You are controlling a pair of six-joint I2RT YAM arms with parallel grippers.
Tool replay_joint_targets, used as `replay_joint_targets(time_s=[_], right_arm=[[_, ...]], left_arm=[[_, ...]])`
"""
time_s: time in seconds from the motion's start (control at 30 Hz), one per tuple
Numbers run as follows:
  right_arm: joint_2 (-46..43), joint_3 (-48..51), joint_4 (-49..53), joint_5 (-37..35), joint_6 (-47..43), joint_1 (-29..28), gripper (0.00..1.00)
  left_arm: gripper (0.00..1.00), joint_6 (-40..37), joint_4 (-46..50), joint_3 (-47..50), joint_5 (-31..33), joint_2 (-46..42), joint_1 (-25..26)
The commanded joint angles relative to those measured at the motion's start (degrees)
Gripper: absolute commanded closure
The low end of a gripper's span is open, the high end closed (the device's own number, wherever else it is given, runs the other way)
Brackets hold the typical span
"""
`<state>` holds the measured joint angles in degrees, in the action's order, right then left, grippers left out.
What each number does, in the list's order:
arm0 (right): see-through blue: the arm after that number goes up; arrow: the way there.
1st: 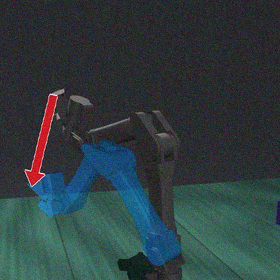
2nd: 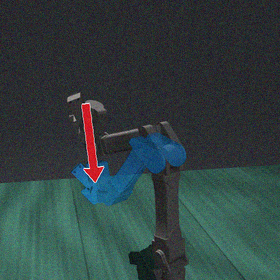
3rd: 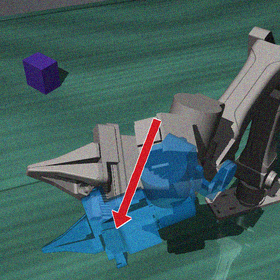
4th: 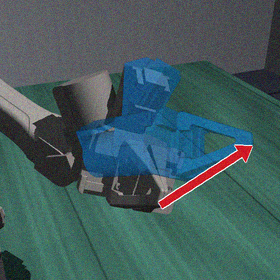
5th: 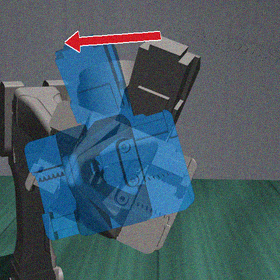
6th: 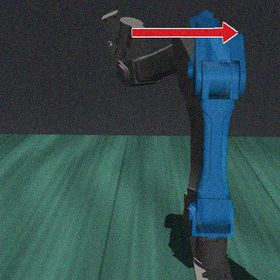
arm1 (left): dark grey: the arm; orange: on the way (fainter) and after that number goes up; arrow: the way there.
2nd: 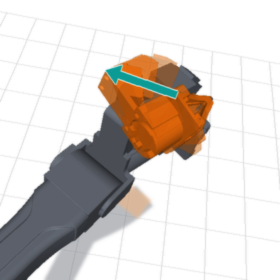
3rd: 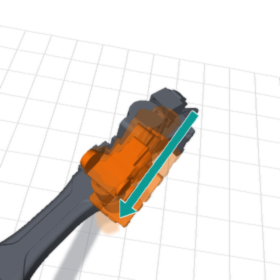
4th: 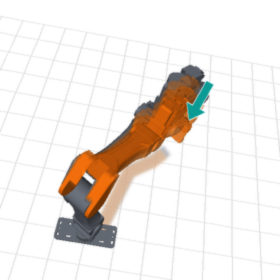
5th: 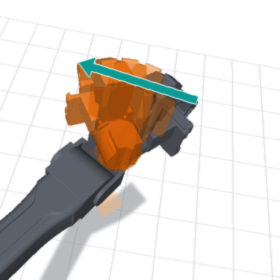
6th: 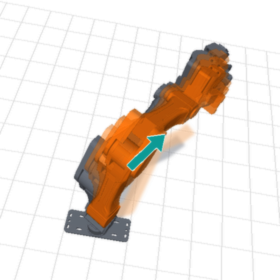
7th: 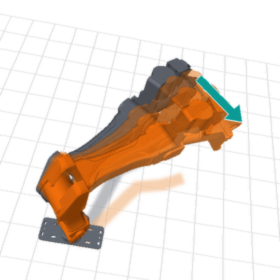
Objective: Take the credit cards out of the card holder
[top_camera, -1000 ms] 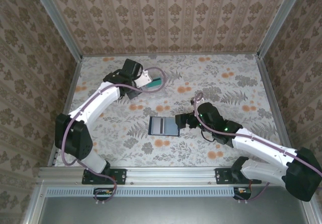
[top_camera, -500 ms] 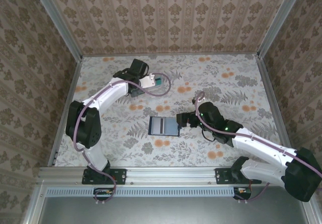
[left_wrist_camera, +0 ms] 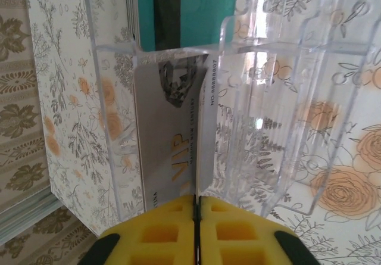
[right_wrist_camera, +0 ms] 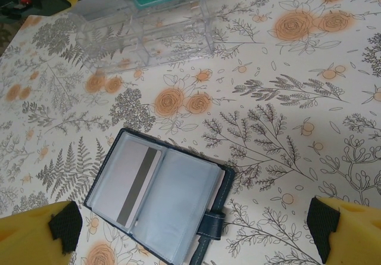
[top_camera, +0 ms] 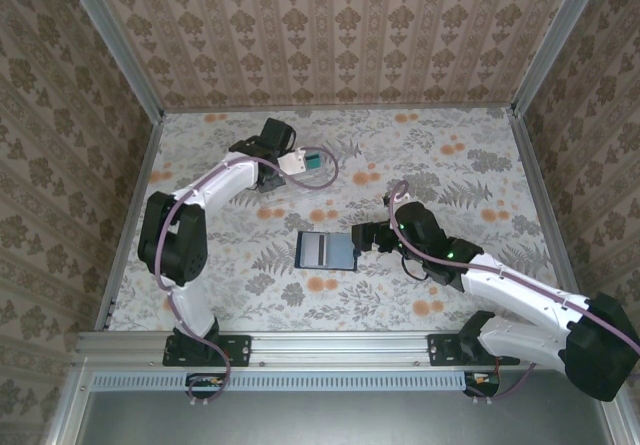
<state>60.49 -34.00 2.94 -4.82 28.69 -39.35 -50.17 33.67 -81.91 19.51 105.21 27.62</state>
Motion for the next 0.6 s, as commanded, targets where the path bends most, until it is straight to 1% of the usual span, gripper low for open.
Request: replay_joint_targets(time_s=[0.0,0.33,0.57], right_arm=[[0.42,0.95,-0.88,1.02,0.66,0.43,0.00],[0.75,1.04,-1.19,1.68,0.76,0.52,0.00],[1.12,0.97,-1.38,2.14,0.71,0.64,0.00]], left_arm=[[0.78,-0.71,-1.62,-1.06,2.45,0.96,-0.81],[0.77,-0.69,-5.20,-2.52,8.05,1.49,-0.92],[0.77,0.44,-4.85,-3.32,8.05,1.67,-1.07]])
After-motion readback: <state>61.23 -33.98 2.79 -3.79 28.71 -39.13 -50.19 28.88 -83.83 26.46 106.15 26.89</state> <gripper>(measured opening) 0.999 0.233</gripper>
